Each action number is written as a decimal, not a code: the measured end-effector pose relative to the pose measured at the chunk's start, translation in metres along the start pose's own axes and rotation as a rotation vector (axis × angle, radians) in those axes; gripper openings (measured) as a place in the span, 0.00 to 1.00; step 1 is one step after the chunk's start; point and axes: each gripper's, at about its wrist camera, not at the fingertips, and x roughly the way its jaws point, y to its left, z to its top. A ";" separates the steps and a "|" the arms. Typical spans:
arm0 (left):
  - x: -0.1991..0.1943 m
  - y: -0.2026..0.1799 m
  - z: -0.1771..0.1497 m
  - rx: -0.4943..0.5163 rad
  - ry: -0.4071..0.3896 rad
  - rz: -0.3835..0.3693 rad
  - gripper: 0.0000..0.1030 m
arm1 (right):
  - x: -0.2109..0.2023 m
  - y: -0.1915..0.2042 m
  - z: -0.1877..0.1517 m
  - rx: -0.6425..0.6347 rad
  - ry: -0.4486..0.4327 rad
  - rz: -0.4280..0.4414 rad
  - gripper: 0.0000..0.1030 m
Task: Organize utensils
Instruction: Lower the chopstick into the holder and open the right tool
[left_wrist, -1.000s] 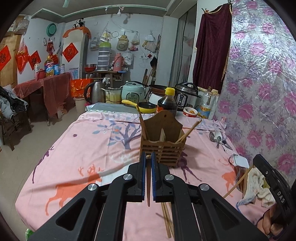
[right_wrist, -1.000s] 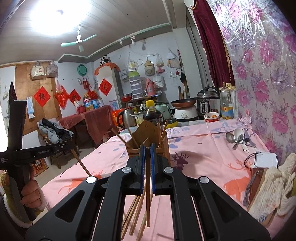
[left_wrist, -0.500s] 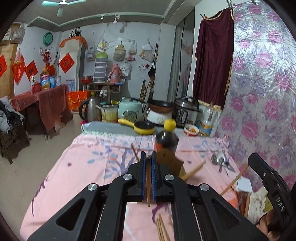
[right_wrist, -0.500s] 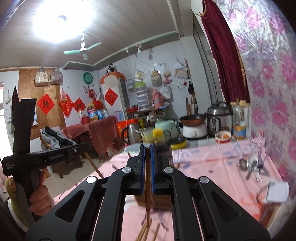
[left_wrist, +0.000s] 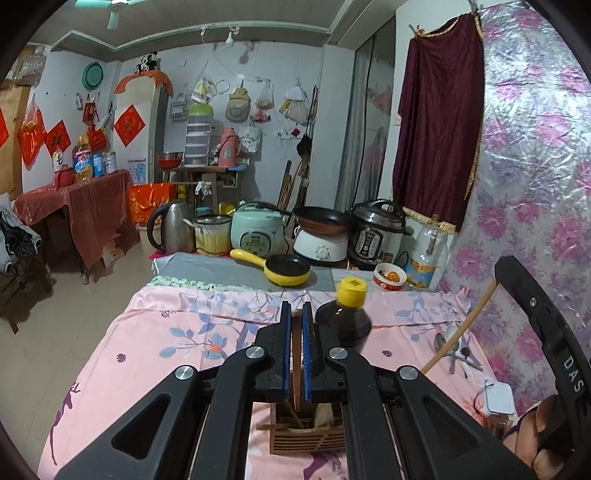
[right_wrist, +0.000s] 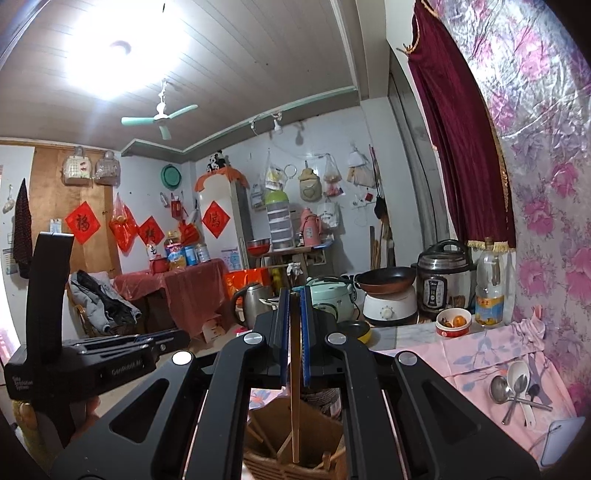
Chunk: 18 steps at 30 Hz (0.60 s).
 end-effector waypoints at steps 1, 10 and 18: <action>0.007 0.002 -0.003 -0.004 0.011 0.003 0.06 | 0.006 -0.001 -0.004 -0.002 0.006 -0.003 0.06; 0.030 0.026 -0.030 -0.048 0.069 0.058 0.51 | 0.028 -0.019 -0.037 0.041 0.108 -0.031 0.12; -0.014 0.043 -0.036 -0.087 0.028 0.123 0.73 | -0.019 -0.010 -0.023 0.038 0.059 -0.032 0.27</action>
